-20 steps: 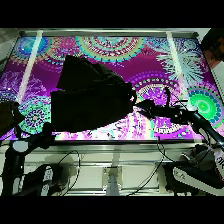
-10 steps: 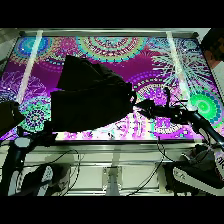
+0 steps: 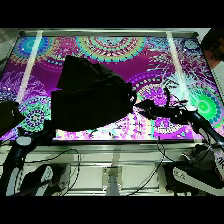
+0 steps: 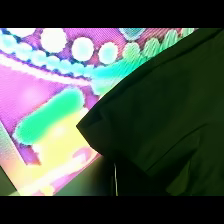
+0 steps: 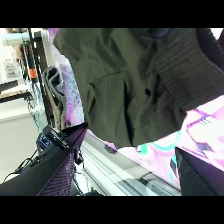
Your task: Fold the clothes and pants, and hang the long-sleeved shirts on hangers.
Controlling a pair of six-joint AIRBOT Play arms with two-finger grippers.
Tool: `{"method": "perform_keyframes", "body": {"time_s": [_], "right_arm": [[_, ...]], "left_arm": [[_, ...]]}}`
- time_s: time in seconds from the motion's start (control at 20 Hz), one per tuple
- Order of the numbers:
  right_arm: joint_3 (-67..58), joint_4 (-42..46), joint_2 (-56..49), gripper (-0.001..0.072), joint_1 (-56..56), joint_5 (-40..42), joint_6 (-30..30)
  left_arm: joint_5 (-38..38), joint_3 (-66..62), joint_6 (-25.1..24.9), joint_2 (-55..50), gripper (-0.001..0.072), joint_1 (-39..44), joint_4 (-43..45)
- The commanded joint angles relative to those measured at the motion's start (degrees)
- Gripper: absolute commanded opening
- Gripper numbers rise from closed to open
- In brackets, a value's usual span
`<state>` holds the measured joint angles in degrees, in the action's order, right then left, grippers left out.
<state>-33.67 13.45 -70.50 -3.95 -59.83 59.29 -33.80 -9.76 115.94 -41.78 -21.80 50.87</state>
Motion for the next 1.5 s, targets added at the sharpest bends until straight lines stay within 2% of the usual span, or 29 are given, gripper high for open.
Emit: {"method": "perform_keyframes", "body": {"time_s": [0.0,0.15,0.35,0.55,0.75,0.85,1.05,1.25,1.3,1.4,1.45], "right_arm": [[0.04,4.52,-0.04,0.068,2.43,3.85,8.68],[0.04,5.4,-0.31,0.0679,8.96,11.72,14.16],[0.04,5.38,-1.7,0.0679,13.62,21.35,23.89],[0.04,4.07,-4.22,0.0679,17.59,30.16,30.18],[0.02,-0.5,-6.05,0.0677,19.89,36.28,30.23],[0.02,-2.08,-6.45,0.0601,20.2,38.23,30.23],[-0.42,-3.56,-6.93,0.06,20.2,39.28,30.23],[-3.45,-4.66,-9.7,0.0599,20.2,38.38,30.25],[-4.44,-4.68,-10.45,0.0588,20.2,37.88,30.25],[-5.57,-5.05,-11.19,0.0471,20.46,38.27,30.29],[-5.86,-5.11,-11.3,0.0388,20.68,38.01,30.29]], "left_arm": [[0.48,-0.09,-4.02,-0.07,0.0005,0.04,-2.1],[0.17,-0.11,-5.05,0.04,0.0005,0.04,-4.72],[0.17,-0.13,-12.52,0.15,0.0005,0.04,-10.38],[0.17,-0.15,-16.2,0.15,0.0006,0.04,-12.44],[0.17,-0.15,-17.05,0.15,0.0005,0.04,-12.44],[0.17,-0.15,-19.54,0.15,0.0005,0.04,-12.44],[0.17,-0.15,-20.09,0.15,0.0005,0.04,-12.41],[0.15,-0.15,-23.23,0.15,0.0005,0.04,-12.44],[0.17,-0.15,-23.23,0.15,0.0006,0.04,-12.44],[0.2,-0.15,-23.45,0.15,0.0006,0.04,-12.41],[0.2,-0.15,-23.45,0.15,0.0005,0.04,-12.41]]}}
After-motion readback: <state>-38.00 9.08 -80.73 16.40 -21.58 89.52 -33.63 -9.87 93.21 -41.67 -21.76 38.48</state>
